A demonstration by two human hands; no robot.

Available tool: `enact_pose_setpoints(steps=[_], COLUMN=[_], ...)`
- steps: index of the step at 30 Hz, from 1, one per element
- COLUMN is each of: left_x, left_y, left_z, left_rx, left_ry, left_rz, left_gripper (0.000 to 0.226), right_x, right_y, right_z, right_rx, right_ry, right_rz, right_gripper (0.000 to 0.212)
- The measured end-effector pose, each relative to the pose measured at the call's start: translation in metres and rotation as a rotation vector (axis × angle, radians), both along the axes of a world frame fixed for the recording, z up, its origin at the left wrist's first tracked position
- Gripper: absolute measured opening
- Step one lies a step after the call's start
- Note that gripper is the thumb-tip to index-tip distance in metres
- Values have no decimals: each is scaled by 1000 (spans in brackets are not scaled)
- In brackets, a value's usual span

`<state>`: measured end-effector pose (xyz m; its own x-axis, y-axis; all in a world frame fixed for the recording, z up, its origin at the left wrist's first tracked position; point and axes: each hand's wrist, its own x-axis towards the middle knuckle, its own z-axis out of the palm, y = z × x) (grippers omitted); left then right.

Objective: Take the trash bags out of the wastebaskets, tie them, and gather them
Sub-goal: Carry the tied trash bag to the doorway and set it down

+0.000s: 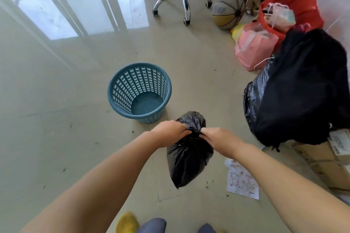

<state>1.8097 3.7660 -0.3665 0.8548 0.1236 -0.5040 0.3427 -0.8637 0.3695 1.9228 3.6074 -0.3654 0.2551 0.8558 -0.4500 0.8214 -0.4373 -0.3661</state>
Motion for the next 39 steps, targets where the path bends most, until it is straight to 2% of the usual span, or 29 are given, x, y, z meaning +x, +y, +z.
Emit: enact_pose_setpoints(steps=[7, 11, 18, 22, 28, 32, 39], left_x=[-23, -34, -54, -64, -51, -25, 11], left_y=[-8, -10, -31, -36, -33, -17, 16], left_z=[163, 249, 352, 376, 394, 400, 404], left_rx=[32, 70, 123, 195, 196, 172, 148], left_ry=[11, 10, -29, -48, -49, -75, -77], left_rz=[1, 29, 40, -8, -16, -145, -484], left_gripper=[36, 42, 39, 35, 39, 40, 39], right_x=[-12, -26, -48, -53, -48, -42, -69], right_y=[-1, -4, -26, -31, -34, -28, -18], right_z=[168, 255, 359, 385, 413, 415, 409], right_rx=[-1, 20, 67, 83, 85, 94, 115], right_ry=[-8, -12, -1, -17, 0, -27, -130], right_rz=[55, 36, 6, 51, 46, -56, -364], right_gripper=[32, 29, 26, 30, 22, 22, 28])
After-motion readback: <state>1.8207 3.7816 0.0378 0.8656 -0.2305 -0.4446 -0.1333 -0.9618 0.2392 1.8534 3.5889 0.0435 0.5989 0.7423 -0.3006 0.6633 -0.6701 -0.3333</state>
